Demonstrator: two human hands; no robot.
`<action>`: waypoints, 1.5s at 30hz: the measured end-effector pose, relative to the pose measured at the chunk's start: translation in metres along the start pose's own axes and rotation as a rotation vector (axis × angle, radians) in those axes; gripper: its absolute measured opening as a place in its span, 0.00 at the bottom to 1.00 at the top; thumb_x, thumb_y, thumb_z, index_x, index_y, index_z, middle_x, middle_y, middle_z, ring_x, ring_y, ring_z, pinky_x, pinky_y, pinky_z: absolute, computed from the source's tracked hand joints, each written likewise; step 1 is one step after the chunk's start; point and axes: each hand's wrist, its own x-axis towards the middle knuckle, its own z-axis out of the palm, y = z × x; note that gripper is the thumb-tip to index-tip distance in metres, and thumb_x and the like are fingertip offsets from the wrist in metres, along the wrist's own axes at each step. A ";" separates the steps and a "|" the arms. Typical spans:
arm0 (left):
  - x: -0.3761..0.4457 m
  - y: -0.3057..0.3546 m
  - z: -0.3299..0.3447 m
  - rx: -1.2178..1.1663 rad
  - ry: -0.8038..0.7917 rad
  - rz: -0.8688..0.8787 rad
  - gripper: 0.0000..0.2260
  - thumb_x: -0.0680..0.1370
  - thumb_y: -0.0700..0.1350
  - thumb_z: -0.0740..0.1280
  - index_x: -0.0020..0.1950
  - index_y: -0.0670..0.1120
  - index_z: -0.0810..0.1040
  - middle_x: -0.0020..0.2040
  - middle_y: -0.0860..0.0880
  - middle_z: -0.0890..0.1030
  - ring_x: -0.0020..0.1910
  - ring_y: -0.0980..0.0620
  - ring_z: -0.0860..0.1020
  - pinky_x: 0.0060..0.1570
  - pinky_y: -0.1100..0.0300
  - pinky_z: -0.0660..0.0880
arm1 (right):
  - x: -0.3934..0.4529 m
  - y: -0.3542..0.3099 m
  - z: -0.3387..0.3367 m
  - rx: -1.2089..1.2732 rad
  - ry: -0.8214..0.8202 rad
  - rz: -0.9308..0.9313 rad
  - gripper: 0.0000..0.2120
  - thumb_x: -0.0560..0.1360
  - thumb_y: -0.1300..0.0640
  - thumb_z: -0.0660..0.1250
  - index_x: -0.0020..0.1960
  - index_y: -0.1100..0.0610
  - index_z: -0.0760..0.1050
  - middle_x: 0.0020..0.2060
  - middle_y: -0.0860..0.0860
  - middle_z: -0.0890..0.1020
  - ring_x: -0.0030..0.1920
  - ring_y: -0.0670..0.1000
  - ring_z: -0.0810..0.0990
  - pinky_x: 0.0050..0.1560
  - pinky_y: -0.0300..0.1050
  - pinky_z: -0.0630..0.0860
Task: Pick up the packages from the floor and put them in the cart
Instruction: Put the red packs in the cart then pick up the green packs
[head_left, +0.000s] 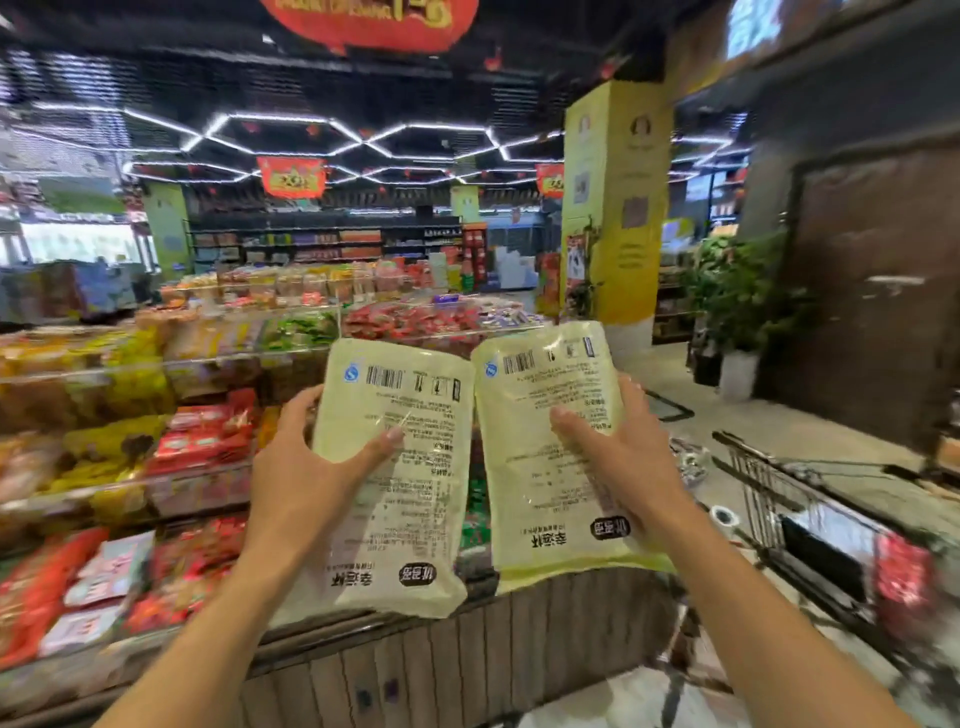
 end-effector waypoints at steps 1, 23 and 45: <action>-0.002 0.007 0.033 -0.027 -0.026 -0.005 0.39 0.61 0.66 0.80 0.68 0.57 0.73 0.55 0.59 0.82 0.53 0.59 0.81 0.49 0.54 0.79 | 0.006 0.011 -0.030 -0.016 0.027 0.011 0.19 0.74 0.43 0.76 0.60 0.34 0.72 0.47 0.38 0.85 0.48 0.43 0.86 0.53 0.58 0.84; -0.038 0.181 0.612 -0.311 -0.590 0.017 0.46 0.62 0.63 0.81 0.76 0.56 0.66 0.51 0.57 0.82 0.44 0.49 0.86 0.42 0.45 0.84 | 0.081 0.230 -0.513 -0.302 0.622 0.273 0.22 0.76 0.42 0.73 0.67 0.42 0.72 0.51 0.44 0.86 0.41 0.40 0.87 0.36 0.41 0.82; -0.047 0.274 1.072 -0.353 -0.761 -0.086 0.41 0.57 0.66 0.83 0.67 0.63 0.72 0.54 0.54 0.84 0.47 0.47 0.86 0.42 0.44 0.85 | 0.284 0.451 -0.837 -0.304 0.670 0.328 0.22 0.76 0.46 0.74 0.67 0.47 0.73 0.52 0.46 0.86 0.45 0.43 0.87 0.44 0.49 0.86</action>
